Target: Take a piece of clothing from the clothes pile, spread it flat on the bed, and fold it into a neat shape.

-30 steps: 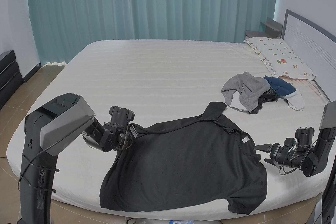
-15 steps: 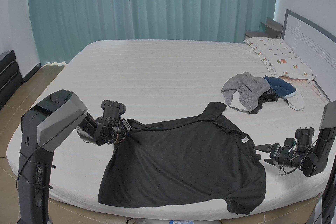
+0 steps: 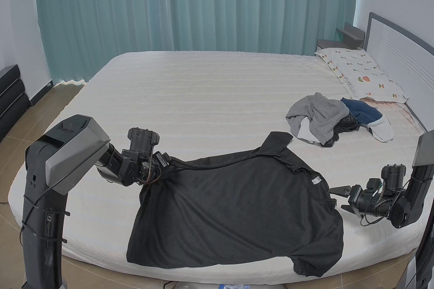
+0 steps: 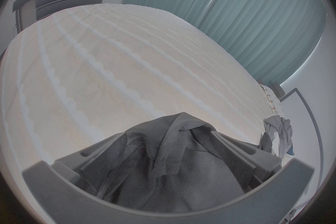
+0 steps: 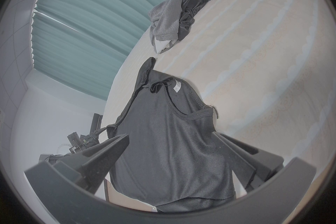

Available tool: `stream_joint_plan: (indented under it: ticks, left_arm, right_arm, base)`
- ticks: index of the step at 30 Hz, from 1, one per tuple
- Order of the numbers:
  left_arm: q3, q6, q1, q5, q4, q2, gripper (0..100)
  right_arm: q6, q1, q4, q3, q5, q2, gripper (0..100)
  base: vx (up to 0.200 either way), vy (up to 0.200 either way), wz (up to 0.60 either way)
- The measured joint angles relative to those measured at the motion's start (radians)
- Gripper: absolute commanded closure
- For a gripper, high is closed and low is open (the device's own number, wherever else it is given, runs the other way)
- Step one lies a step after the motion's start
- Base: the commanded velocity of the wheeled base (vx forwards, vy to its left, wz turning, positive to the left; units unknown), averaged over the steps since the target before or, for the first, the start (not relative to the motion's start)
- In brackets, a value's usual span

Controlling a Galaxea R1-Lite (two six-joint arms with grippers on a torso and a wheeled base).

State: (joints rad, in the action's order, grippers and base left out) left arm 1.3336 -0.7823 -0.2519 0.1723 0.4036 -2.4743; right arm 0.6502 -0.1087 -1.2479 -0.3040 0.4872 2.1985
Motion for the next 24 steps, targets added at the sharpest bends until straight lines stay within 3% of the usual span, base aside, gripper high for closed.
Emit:
stream_joint_plan:
  ticks: [15, 24]
  left_arm:
    - [0.046, -0.003, 0.040, 0.049, 0.008, -0.011, 100]
    - [0.076, -0.004, 0.072, 0.018, -0.003, -0.002, 100]
  right_arm:
    - [0.000, 0.000, 0.000, -0.001, 0.002, 0.000, 0]
    - [-0.001, 0.002, 0.000, -0.001, 0.001, 0.006, 0]
  base:
    - [0.000, 0.000, 0.00]
    - [0.000, 0.000, 0.00]
